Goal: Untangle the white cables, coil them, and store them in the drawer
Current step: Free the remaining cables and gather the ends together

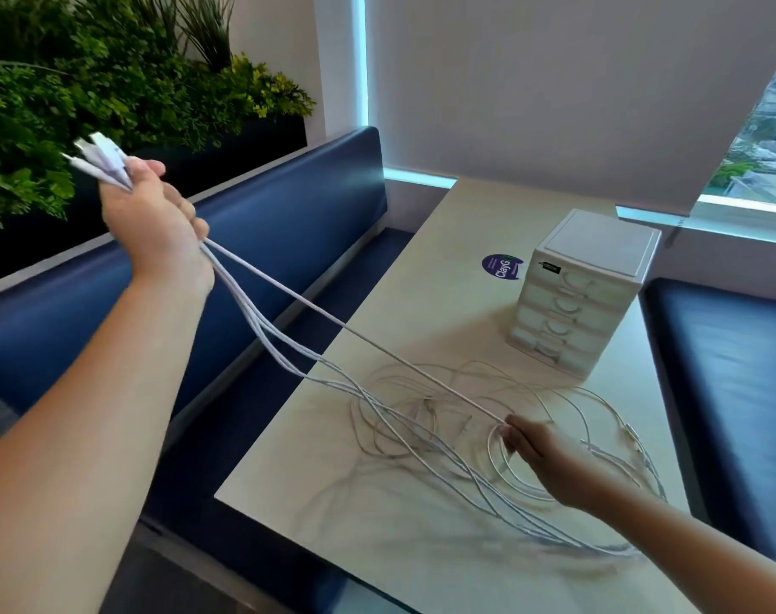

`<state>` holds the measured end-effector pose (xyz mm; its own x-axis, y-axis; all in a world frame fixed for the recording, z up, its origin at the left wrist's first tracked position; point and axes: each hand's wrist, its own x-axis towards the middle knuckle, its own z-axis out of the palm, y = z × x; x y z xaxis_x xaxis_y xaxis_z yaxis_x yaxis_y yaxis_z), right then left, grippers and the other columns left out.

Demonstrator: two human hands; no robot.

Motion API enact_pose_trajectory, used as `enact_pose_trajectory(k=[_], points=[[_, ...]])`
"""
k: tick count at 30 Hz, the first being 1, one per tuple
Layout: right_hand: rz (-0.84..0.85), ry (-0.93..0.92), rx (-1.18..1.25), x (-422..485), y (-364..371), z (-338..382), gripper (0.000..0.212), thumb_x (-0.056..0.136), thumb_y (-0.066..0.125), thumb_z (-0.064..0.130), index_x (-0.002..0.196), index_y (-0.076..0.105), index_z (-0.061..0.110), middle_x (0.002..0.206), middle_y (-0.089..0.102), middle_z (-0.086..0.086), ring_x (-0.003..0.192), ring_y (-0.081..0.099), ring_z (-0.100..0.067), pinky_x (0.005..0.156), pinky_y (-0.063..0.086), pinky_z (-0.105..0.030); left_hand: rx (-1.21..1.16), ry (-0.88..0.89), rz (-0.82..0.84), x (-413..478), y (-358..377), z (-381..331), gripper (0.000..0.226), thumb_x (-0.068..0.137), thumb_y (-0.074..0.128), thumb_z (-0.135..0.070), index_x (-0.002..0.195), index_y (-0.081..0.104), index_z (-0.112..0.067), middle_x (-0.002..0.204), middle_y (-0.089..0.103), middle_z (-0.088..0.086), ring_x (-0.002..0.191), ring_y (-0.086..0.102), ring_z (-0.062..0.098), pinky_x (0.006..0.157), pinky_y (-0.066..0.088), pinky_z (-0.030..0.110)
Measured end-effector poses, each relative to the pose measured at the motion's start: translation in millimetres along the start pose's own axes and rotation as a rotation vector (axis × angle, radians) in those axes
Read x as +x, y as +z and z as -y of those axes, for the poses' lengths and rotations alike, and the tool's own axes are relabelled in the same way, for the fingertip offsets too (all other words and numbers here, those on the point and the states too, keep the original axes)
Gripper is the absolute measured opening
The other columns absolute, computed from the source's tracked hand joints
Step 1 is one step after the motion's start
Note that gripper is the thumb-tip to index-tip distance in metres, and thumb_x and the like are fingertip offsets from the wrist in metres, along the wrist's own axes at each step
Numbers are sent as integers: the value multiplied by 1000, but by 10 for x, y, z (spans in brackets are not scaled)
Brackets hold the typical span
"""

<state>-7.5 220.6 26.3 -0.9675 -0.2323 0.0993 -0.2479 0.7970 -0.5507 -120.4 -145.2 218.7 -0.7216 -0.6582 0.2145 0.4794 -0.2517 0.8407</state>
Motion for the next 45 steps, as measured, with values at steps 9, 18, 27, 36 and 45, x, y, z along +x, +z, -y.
enact_pose_trajectory(k=[9,18,27,36,45], points=[[168,102,-153,9,-115,-35,36,100,37,37,67,46,28,61,49,9,59,46,-5,61,34,-27,341,-55,352,-281,5,239,27,106,37,-23,82,49,-20,46,31,-15,41,23,3,41,18,20],[108,-36,-151,283,-397,554,36,100,37,38,71,51,24,64,49,10,62,46,-1,57,31,-20,725,-173,981,-1294,189,633,32,99,53,-35,86,70,-10,68,55,11,69,43,40,69,44,51],[18,-114,-201,381,-556,714,30,100,36,37,77,50,24,70,58,3,68,55,-21,63,38,-32,832,-182,1248,-1602,280,855,27,98,55,-37,83,60,-15,66,55,-5,54,43,1,60,35,23],[-8,-155,-261,308,-617,398,27,101,36,33,87,55,19,66,45,22,71,48,-14,63,35,-30,965,73,1224,-1399,284,735,21,89,69,-34,75,60,-22,58,49,-10,50,43,1,52,31,23],[-111,-209,-309,429,-728,270,34,100,32,41,88,55,18,79,61,9,76,58,-26,62,35,-30,907,280,1078,-1350,292,581,29,92,64,-35,76,57,-12,63,50,-2,56,38,15,56,33,29]])
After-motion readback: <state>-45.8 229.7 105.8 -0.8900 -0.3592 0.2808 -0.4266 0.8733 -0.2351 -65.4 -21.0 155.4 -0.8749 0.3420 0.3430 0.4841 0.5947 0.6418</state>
